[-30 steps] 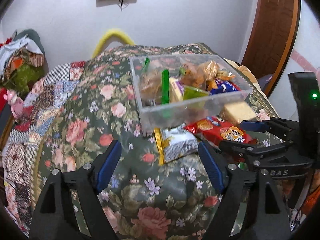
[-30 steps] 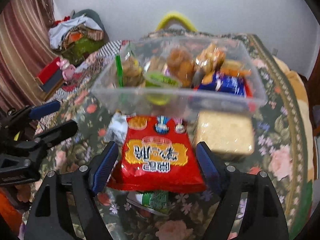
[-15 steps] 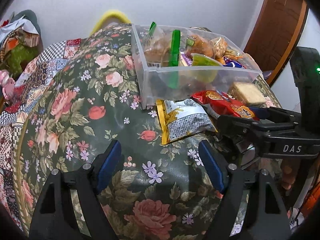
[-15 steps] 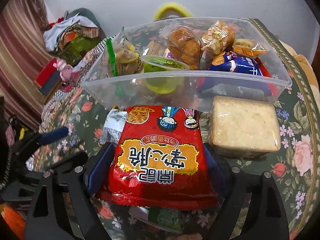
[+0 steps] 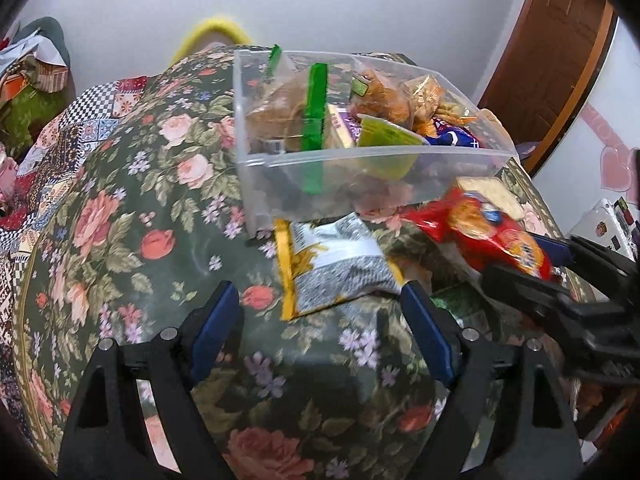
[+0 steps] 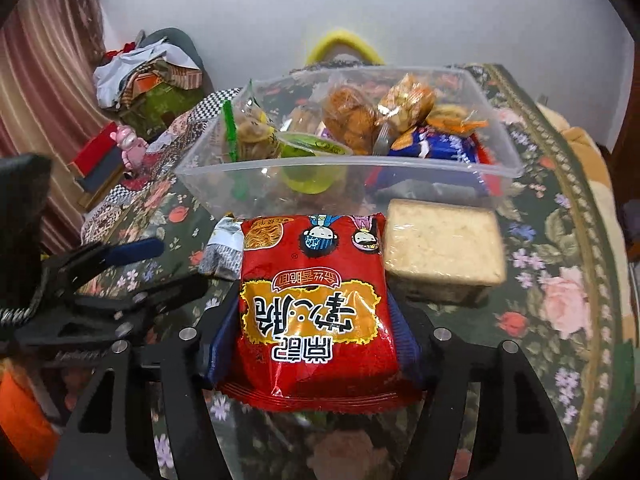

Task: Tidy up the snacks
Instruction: 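Grasp the silver snack bag with the left tool while the right tool grasps the red chip bag, then drop the silver snack bag and red chip bag into the clear box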

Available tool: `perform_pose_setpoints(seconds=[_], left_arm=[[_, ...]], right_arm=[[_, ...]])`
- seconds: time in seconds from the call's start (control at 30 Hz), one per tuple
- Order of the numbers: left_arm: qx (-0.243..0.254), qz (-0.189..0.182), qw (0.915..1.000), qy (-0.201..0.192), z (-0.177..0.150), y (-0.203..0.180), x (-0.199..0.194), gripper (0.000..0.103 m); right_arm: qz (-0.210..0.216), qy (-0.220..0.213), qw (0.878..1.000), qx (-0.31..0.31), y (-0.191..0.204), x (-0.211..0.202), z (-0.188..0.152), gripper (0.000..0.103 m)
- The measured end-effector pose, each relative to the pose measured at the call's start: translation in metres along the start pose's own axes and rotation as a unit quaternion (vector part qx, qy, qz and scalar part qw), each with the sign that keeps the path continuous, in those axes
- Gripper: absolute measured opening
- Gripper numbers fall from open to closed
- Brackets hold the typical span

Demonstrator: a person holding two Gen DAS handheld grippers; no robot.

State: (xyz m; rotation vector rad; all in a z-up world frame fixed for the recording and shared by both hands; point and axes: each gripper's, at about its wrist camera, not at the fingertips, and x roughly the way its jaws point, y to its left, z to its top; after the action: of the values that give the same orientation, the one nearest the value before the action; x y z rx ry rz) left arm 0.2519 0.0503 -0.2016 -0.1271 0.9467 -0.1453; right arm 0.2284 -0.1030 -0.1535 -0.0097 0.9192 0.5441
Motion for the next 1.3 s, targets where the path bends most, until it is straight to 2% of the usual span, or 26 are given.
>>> perform_pose_setpoints(seconds=[0.43,0.6,0.67,0.77,1.0,1.3], left_arm=[[-0.009,0.002,0.9997,0.021,0.013,-0.009,0.035,0.083],[-0.003,0.005,0.9997,0.026,0.01,-0.011,0.042,0.069],[0.006,-0.001,0.9997,0.023,0.007,-0.013,0.038,0.061],[0.013,-0.005,0.9998,0.017,0.001,-0.016,0.029,0.058],[0.016,-0.008,0.9997,-0.014,-0.001,-0.017,-0.008,0.057],[0.022,-0.014,0.996,-0.086,0.034,-0.022,-0.059,0.057]], right_arm=[[-0.019,-0.054,0.998,0.018,-0.029,-0.037,0.015,0.063],[-0.025,-0.057,0.998,0.026,-0.036,-0.04,0.014,0.063],[-0.024,-0.058,0.998,0.028,-0.037,-0.043,0.013,0.063],[-0.026,-0.06,0.997,0.028,-0.037,-0.045,0.014,0.063],[-0.026,-0.069,0.997,0.032,-0.039,-0.05,0.016,0.063],[-0.023,-0.097,0.995,0.015,-0.036,-0.059,0.04,0.063]])
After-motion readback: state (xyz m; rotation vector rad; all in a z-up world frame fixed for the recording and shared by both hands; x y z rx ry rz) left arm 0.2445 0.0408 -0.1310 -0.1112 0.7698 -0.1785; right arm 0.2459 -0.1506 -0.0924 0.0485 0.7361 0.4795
